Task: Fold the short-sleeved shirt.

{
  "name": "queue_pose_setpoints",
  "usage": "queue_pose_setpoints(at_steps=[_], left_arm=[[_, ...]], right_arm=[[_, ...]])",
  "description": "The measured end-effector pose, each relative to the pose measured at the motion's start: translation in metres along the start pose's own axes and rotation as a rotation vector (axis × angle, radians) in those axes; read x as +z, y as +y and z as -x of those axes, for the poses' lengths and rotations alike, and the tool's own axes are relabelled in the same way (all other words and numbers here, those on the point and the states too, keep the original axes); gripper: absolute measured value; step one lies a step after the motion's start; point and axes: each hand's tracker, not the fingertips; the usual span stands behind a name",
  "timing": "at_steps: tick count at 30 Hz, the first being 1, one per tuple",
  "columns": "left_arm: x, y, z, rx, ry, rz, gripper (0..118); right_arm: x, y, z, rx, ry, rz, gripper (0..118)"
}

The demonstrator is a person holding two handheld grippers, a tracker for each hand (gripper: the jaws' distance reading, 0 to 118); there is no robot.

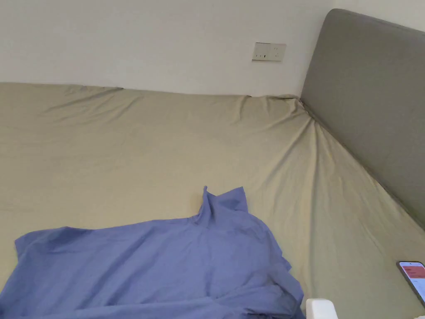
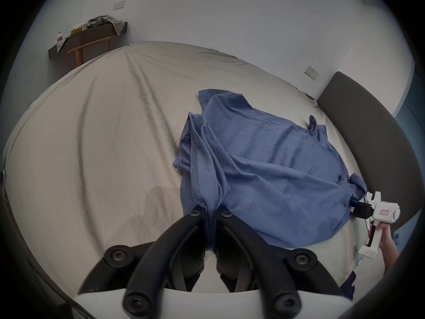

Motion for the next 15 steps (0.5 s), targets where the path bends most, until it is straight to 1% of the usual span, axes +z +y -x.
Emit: queue_pose_setpoints(at_steps=[1, 2, 3, 4, 5, 6, 7, 8, 9, 11, 15], left_arm=[[-0.001, 0.004, 0.001, 0.001, 0.002, 0.004, 7], [0.001, 0.004, -0.001, 0.001, 0.002, 0.006, 7], [0.004, 0.004, -0.002, 0.002, -0.002, 0.007, 7], [0.008, 0.005, -0.004, 0.006, -0.010, 0.010, 7], [0.011, 0.011, -0.001, 0.007, -0.010, 0.009, 7], [0.019, 0.013, -0.002, 0.009, -0.012, 0.005, 6], [0.030, 0.015, -0.002, 0.009, -0.018, -0.003, 6], [0.043, 0.016, -0.002, 0.013, -0.023, -0.016, 6], [0.052, 0.018, 0.001, 0.021, -0.036, -0.030, 6], [0.079, 0.014, 0.004, 0.037, -0.052, -0.052, 6], [0.111, -0.013, 0.015, -0.017, 0.014, -0.039, 6]], right_arm=[[0.007, 0.002, 0.001, 0.055, 0.012, -0.017, 77], [0.013, 0.003, 0.002, 0.064, 0.044, -0.028, 59], [0.019, 0.002, 0.000, 0.043, 0.032, -0.037, 30], [0.026, 0.002, -0.003, 0.032, 0.051, -0.056, 10], [0.037, 0.002, -0.007, -0.011, 0.124, -0.075, 10], [0.048, 0.001, -0.012, -0.034, 0.151, -0.079, 10], [0.064, 0.000, -0.012, -0.030, 0.129, -0.120, 10], [0.083, -0.002, -0.013, -0.018, 0.136, -0.144, 10], [0.099, -0.005, -0.014, -0.027, 0.162, -0.167, 10], [0.136, -0.019, -0.013, -0.070, 0.206, -0.204, 10], [0.174, -0.061, -0.017, -0.045, 0.132, -0.198, 10]])
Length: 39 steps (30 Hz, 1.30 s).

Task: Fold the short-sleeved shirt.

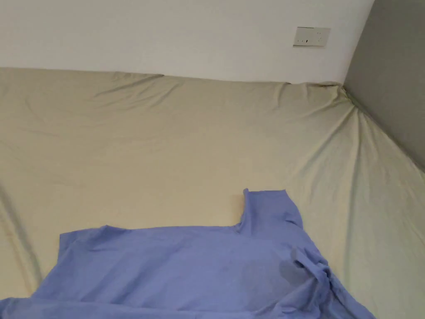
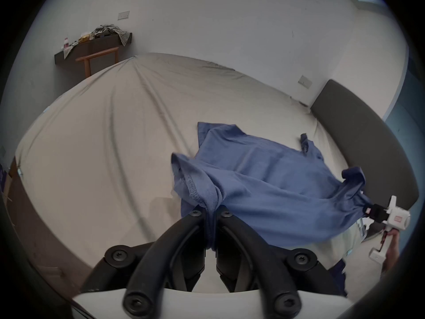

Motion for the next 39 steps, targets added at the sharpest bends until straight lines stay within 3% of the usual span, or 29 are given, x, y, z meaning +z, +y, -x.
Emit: queue_pose_setpoints(at_steps=[4, 6, 7, 8, 10, 11, 12, 13, 16, 17, 19, 21, 22, 23, 24, 25, 26, 27, 28, 31, 35, 36, 38, 39], left_arm=[[-0.012, -0.054, 0.015, 0.021, 0.016, 0.137, 6], [-0.029, -0.080, 0.020, -0.008, 0.041, 0.174, 6], [-0.034, -0.088, 0.020, -0.024, 0.071, 0.187, 9], [-0.036, -0.094, 0.018, -0.040, 0.101, 0.200, 17], [-0.031, -0.094, 0.023, -0.085, 0.149, 0.146, 25], [-0.018, -0.089, 0.019, -0.115, 0.186, 0.090, 36], [-0.004, -0.081, 0.014, -0.147, 0.204, 0.012, 53], [0.014, -0.071, 0.007, -0.167, 0.216, -0.088, 72], [0.065, -0.038, -0.021, -0.195, 0.218, -0.410, 118], [0.083, -0.032, -0.032, -0.210, 0.211, -0.570, 118], [0.103, -0.018, -0.051, -0.242, 0.161, -0.722, 118], [0.115, -0.010, -0.068, -0.266, 0.113, -0.831, 116], [0.113, -0.001, -0.077, -0.273, 0.089, -0.852, 105], [0.112, 0.006, -0.083, -0.279, 0.066, -0.871, 84], [0.109, 0.014, -0.088, -0.275, 0.043, -0.876, 53], [0.103, 0.023, -0.090, -0.255, 0.038, -0.878, 10], [0.092, 0.037, -0.093, -0.234, 0.030, -0.874, 1], [0.085, 0.047, -0.094, -0.212, 0.026, -0.863, 0], [0.076, 0.062, -0.093, -0.204, -0.012, -0.835, 0], [0.031, 0.108, -0.082, -0.161, -0.082, -0.715, 0], [-0.083, 0.170, -0.048, -0.116, -0.127, -0.160, 5], [-0.113, 0.175, -0.039, -0.088, -0.109, -0.063, 15], [-0.173, 0.173, -0.020, -0.069, -0.035, 0.150, 67], [-0.196, 0.170, -0.014, -0.075, -0.015, 0.203, 67]], right_arm=[[-0.007, -0.058, -0.009, -0.059, -0.022, 0.126, 10], [-0.023, -0.087, -0.009, -0.047, -0.041, 0.173, 11], [-0.029, -0.094, -0.010, -0.045, -0.057, 0.189, 15], [-0.031, -0.098, -0.008, -0.036, -0.070, 0.174, 29], [-0.016, -0.088, 0.001, -0.004, -0.137, 0.099, 36], [-0.002, -0.076, 0.004, 0.036, -0.175, 0.022, 48], [0.012, -0.065, 0.009, 0.077, -0.192, -0.067, 69], [0.030, -0.049, 0.015, 0.105, -0.208, -0.169, 82], [0.077, -0.005, 0.039, 0.197, -0.282, -0.469, 87], [0.089, 0.008, 0.049, 0.210, -0.298, -0.564, 93], [0.108, 0.028, 0.066, 0.212, -0.286, -0.713, 96], [0.117, 0.040, 0.082, 0.194, -0.255, -0.821, 87], [0.119, 0.045, 0.089, 0.196, -0.205, -0.854, 65], [0.117, 0.051, 0.094, 0.189, -0.167, -0.862, 35], [0.112, 0.057, 0.101, 0.175, -0.174, -0.864, 0], [0.106, 0.060, 0.105, 0.155, -0.147, -0.869, 1], [0.098, 0.065, 0.107, 0.176, -0.122, -0.853, 1], [0.090, 0.071, 0.108, 0.189, -0.077, -0.817, 1], [0.082, 0.075, 0.112, 0.178, -0.104, -0.819, 1], [0.057, 0.087, 0.112, 0.182, -0.052, -0.754, 1], [0.022, 0.094, 0.111, 0.176, -0.035, -0.662, 1], [0.014, 0.094, 0.109, 0.169, -0.023, -0.632, 1], [-0.004, 0.092, 0.105, 0.165, -0.029, -0.584, 1], [-0.008, 0.092, 0.106, 0.164, -0.035, -0.557, 1]])
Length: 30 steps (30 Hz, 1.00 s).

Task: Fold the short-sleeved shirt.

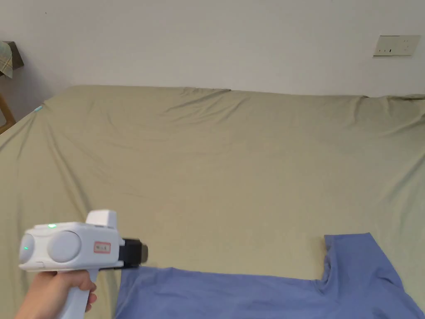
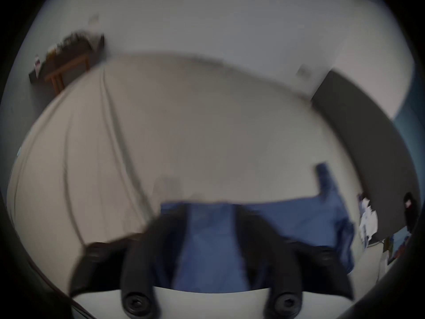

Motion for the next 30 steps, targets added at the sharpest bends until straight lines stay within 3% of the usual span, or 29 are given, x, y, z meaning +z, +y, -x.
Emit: queue_pose_setpoints(at_steps=[1, 3, 4, 6, 7, 9, 10, 12, 13, 14, 15, 18, 21, 23, 24, 25, 26, 27, 29, 30], left_arm=[[-0.023, -0.001, 0.004, 0.004, 0.044, 0.071, 75], [-0.057, -0.008, 0.010, -0.045, 0.084, 0.127, 105], [-0.067, -0.010, 0.013, -0.062, 0.087, 0.132, 105], [-0.084, -0.007, 0.019, -0.022, 0.119, 0.134, 86], [-0.086, -0.010, 0.020, 0.020, 0.134, 0.135, 66], [-0.078, -0.009, 0.018, 0.016, 0.144, 0.082, 39], [-0.073, -0.008, 0.016, -0.013, 0.083, 0.071, 1], [-0.064, -0.010, 0.013, -0.011, 0.092, 0.060, 2], [-0.060, -0.009, 0.013, -0.021, 0.098, 0.066, 2], [-0.054, -0.010, 0.013, -0.025, 0.086, 0.044, 2], [-0.046, -0.014, 0.006, -0.023, 0.081, 0.027, 2], [-0.027, -0.018, 0.002, 0.004, 0.025, -0.012, 2], [-0.019, -0.021, -0.004, 0.010, 0.014, -0.010, 2], [-0.018, -0.022, -0.006, -0.003, 0.020, -0.018, 2], [-0.018, -0.023, -0.007, -0.006, 0.026, -0.017, 2], [-0.017, -0.023, -0.008, -0.009, 0.030, -0.014, 2], [-0.014, -0.024, -0.009, -0.010, 0.030, -0.014, 2], [-0.011, -0.023, -0.009, -0.016, 0.027, -0.020, 2], [0.001, -0.022, -0.010, -0.015, 0.024, -0.041, 2], [0.009, -0.023, -0.011, -0.010, 0.020, -0.057, 2]], right_arm=[[-0.006, -0.007, -0.001, -0.004, -0.004, 0.034, 1], [-0.016, -0.020, -0.005, -0.007, -0.016, 0.092, 1], [-0.020, -0.026, -0.005, -0.007, -0.026, 0.120, 1], [-0.028, -0.038, -0.009, -0.018, -0.033, 0.167, 1], [-0.032, -0.044, -0.011, -0.023, -0.034, 0.188, 1], [-0.040, -0.050, -0.014, -0.020, -0.032, 0.211, 4], [-0.048, -0.054, -0.018, -0.009, -0.040, 0.224, 16], [-0.074, -0.058, -0.029, 0.017, -0.073, 0.281, 63], [-0.094, -0.063, -0.038, 0.033, -0.069, 0.319, 97], [-0.117, -0.068, -0.048, 0.041, -0.065, 0.377, 117], [-0.139, -0.072, -0.057, 0.046, -0.057, 0.454, 118], [-0.211, -0.094, -0.087, -0.048, -0.019, 0.656, 114], [-0.253, -0.113, -0.104, -0.090, -0.058, 0.759, 92], [-0.272, -0.119, -0.104, -0.117, -0.036, 0.831, 42], [-0.275, -0.120, -0.100, -0.127, -0.019, 0.862, 40], [-0.272, -0.113, -0.093, -0.037, -0.067, 0.852, 19], [-0.270, -0.106, -0.091, 0.007, -0.010, 0.852, 1], [-0.267, -0.102, -0.092, -0.005, 0.009, 0.836, 1], [-0.250, -0.090, -0.096, -0.106, 0.086, 0.784, 1], [-0.240, -0.082, -0.097, -0.115, 0.075, 0.734, 1]])
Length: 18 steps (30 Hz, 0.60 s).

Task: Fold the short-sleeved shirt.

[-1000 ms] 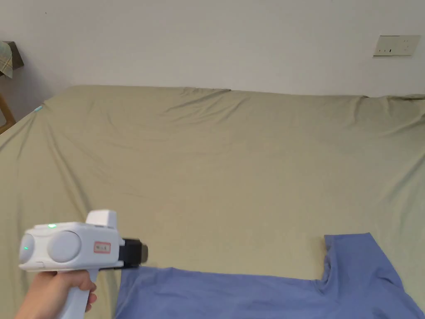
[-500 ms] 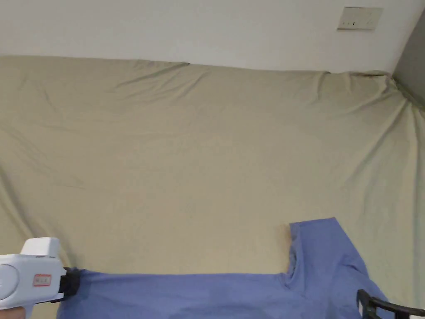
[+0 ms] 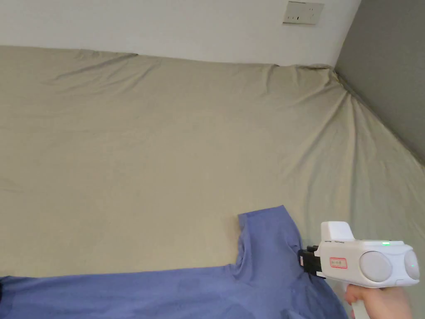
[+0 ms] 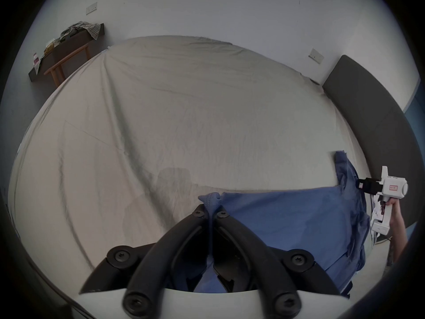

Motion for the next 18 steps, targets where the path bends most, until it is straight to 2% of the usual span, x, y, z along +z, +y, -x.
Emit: queue_pose_setpoints(at_steps=[1, 4, 6, 11, 13, 18], left_arm=[[0.010, 0.000, 0.002, 0.005, -0.012, -0.020, 2], [0.049, -0.009, 0.004, 0.008, -0.040, -0.055, 2], [0.075, -0.021, 0.007, -0.006, -0.024, -0.076, 2], [0.133, -0.083, 0.013, -0.034, 0.018, -0.080, 2], [0.145, -0.119, 0.012, -0.092, 0.052, -0.065, 2], [0.131, -0.211, 0.017, -0.084, 0.087, 0.070, 2]], right_arm=[[0.018, -0.002, 0.000, 0.002, -0.009, -0.051, 1], [0.084, -0.014, -0.003, 0.004, 0.056, -0.139, 1], [0.127, -0.029, -0.003, 0.028, 0.049, -0.177, 1], [0.209, -0.094, 0.000, 0.053, 0.032, -0.176, 1], [0.224, -0.131, 0.003, 0.051, 0.018, -0.153, 1], [0.202, -0.229, -0.004, -0.012, -0.012, 0.001, 1]])
